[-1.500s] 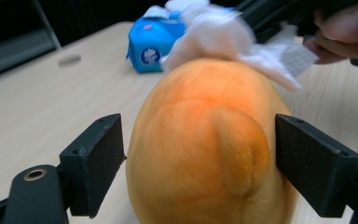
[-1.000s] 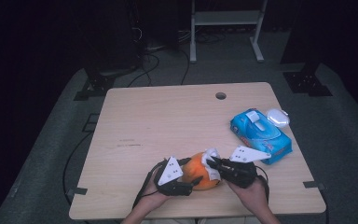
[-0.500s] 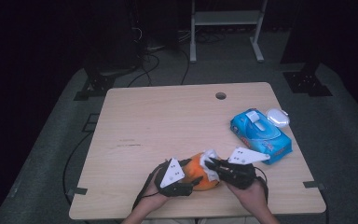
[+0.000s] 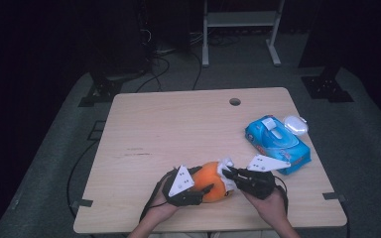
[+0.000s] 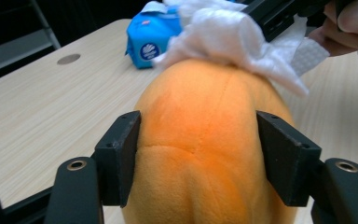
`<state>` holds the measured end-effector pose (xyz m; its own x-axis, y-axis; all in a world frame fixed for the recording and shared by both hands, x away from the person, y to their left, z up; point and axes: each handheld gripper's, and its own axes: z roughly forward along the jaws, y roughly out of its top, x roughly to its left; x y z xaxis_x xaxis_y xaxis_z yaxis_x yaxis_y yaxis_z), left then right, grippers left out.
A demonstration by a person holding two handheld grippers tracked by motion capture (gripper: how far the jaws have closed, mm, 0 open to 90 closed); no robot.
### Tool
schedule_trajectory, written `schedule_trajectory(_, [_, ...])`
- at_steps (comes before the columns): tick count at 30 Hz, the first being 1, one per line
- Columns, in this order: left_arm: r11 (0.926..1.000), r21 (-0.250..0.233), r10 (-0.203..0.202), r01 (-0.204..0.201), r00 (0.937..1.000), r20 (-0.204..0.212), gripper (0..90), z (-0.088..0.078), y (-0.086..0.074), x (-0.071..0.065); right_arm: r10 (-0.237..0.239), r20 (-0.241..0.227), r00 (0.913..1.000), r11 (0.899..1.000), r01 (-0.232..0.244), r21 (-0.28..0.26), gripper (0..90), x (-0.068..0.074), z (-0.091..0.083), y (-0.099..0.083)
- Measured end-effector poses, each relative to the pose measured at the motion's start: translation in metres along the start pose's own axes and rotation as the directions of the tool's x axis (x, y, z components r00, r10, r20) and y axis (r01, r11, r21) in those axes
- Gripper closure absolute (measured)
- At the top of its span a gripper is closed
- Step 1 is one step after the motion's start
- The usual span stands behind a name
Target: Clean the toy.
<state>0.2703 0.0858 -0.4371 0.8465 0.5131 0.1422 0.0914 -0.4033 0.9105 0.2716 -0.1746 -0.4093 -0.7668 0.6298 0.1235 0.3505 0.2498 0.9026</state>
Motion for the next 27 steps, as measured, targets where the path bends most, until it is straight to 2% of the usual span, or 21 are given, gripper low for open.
schedule_trajectory(2, [0.9995, 0.002, -0.032, 0.032, 0.9995, 0.001, 35.6, -0.002, -0.003, 0.007, 0.009, 0.031, 0.9995, 1.000, -0.010, 0.016, 81.8, -0.007, -0.001, -0.005])
schedule_trajectory(5, [0.9977, -0.013, -0.066, 0.066, 0.9977, 0.013, 35.1, -0.004, -0.007, 0.013, 0.040, 0.040, 0.9984, 0.999, -0.041, 0.029, 81.8, -0.015, -0.002, -0.009])
schedule_trajectory(6, [0.9977, -0.022, -0.063, 0.064, 0.9979, 0.013, 31.5, -0.005, -0.007, 0.013, 0.037, 0.038, 0.9986, 0.999, -0.038, 0.028, 81.8, -0.014, -0.001, -0.008])
schedule_trajectory(7, [0.9974, -0.035, -0.063, 0.063, 0.9980, 0.009, 24.2, -0.005, -0.005, 0.012, 0.033, 0.037, 0.9988, 0.999, -0.034, 0.025, 81.8, -0.013, 0.000, -0.008])
schedule_trajectory(8, [0.9970, -0.052, -0.057, 0.057, 0.9984, 0.003, 24.2, -0.005, -0.003, 0.012, 0.033, 0.033, 0.9989, 0.999, -0.034, 0.022, 81.7, -0.010, 0.001, -0.007])
schedule_trajectory(9, [0.9964, -0.064, -0.055, 0.055, 0.9985, -0.003, 20.2, -0.006, -0.001, 0.011, 0.026, 0.025, 0.9993, 1.000, -0.027, 0.013, 81.7, -0.008, 0.002, -0.006])
schedule_trajectory(10, [0.9957, -0.075, -0.054, 0.054, 0.9985, -0.003, 22.0, -0.005, 0.001, 0.009, 0.014, 0.004, 0.9999, 1.000, -0.014, 0.001, 81.7, -0.001, 0.003, -0.003])
schedule_trajectory(12, [0.9987, -0.048, -0.018, 0.018, 0.9998, -0.008, 29.8, -0.003, 0.001, 0.006, -0.002, 0.010, 0.9999, 1.000, 0.002, 0.004, 81.7, 0.001, 0.004, -0.003])
schedule_trajectory(13, [0.9991, -0.041, -0.013, 0.013, 0.9998, -0.013, 32.4, -0.002, 0.001, 0.006, -0.002, 0.010, 0.9999, 1.000, 0.002, 0.004, 81.7, 0.001, 0.004, -0.003])
schedule_trajectory(17, [0.9992, -0.026, -0.030, 0.030, 0.9993, -0.023, 35.4, -0.003, -0.001, 0.009, 0.051, 0.014, 0.9986, 0.999, -0.051, 0.010, 81.7, -0.010, 0.004, -0.009])
schedule_trajectory(18, [0.9987, -0.027, -0.043, 0.043, 0.9987, -0.025, 35.6, -0.003, -0.002, 0.010, 0.067, 0.038, 0.9970, 0.997, -0.068, 0.028, 81.7, -0.017, 0.004, -0.014])
schedule_trajectory(19, [0.9983, -0.027, -0.052, 0.051, 0.9983, -0.026, 35.6, -0.004, -0.004, 0.012, 0.067, 0.038, 0.9970, 0.997, -0.068, 0.028, 81.7, -0.017, 0.004, -0.014])
schedule_trajectory(21, [0.9965, -0.031, -0.078, 0.078, 0.9966, -0.026, 35.6, -0.006, -0.006, 0.016, 0.109, 0.039, 0.9933, 0.993, -0.110, 0.048, 81.6, -0.027, 0.006, -0.020])
schedule_trajectory(25, [0.9947, -0.031, -0.098, 0.098, 0.9948, -0.025, 35.6, -0.008, -0.009, 0.019, 0.106, 0.026, 0.9941, 0.994, -0.106, 0.037, 81.6, -0.022, 0.007, -0.017])
schedule_trajectory(27, [0.9947, -0.031, -0.099, 0.098, 0.9948, -0.024, 35.6, -0.007, -0.009, 0.019, 0.075, 0.002, 0.9971, 0.997, -0.075, 0.009, 81.6, -0.011, 0.004, -0.010])
